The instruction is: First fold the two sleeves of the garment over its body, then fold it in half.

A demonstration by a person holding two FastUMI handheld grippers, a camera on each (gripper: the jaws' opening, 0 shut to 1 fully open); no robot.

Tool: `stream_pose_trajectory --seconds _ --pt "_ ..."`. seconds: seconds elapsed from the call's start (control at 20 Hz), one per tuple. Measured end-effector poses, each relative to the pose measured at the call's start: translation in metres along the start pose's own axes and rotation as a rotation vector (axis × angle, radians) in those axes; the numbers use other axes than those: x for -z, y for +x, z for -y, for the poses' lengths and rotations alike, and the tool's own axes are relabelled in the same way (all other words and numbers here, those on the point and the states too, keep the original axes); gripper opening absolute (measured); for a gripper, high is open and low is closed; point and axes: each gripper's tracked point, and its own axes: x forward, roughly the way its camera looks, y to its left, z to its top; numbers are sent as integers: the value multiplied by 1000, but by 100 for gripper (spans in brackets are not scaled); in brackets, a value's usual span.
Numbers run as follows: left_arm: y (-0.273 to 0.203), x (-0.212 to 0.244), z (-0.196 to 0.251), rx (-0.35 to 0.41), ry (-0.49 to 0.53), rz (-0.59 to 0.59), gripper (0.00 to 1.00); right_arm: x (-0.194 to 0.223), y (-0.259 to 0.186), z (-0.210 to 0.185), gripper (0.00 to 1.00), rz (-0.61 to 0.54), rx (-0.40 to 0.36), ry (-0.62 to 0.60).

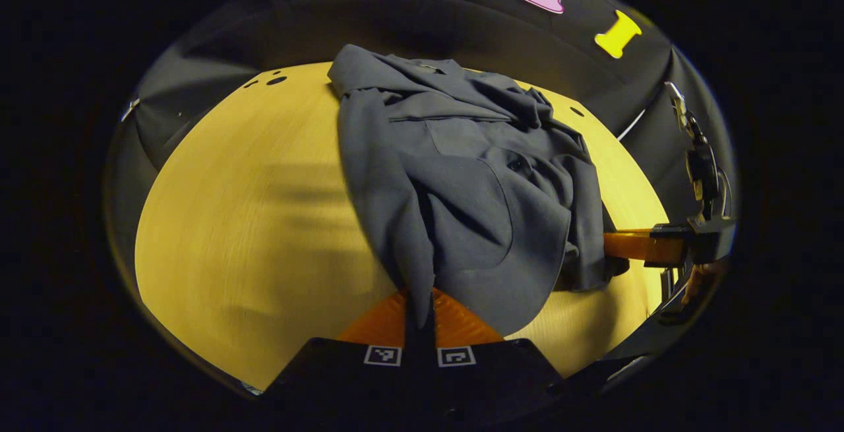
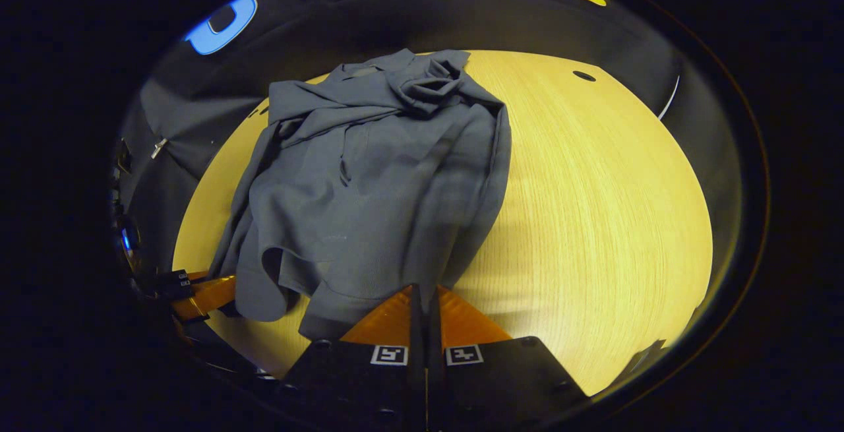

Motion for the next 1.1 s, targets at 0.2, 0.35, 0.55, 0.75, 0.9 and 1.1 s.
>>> stream_pose_trajectory --seconds 0.2,0.35,0.55,0.75,0.9,1.1 --pt "-16 -19 3 19 -54 53 6 -23 -16 -1 6 50 -21 32" --pt "-30 -44 5 29 -96 100 6 -44 -21 -1 6 80 -26 27" --pt "-41 -93 -6 13 -132 175 6 -86 -32 -3 6 176 -18 -15" --pt "-51 -148 -16 19 -171 260 6 -128 -32 -12 6 242 -41 -27" --pt "-46 -179 -23 21 -193 312 6 -166 -32 -12 6 305 -37 -46" --pt "-42 -223 -28 21 -182 370 5 -214 -26 -14 6 364 -43 -45"
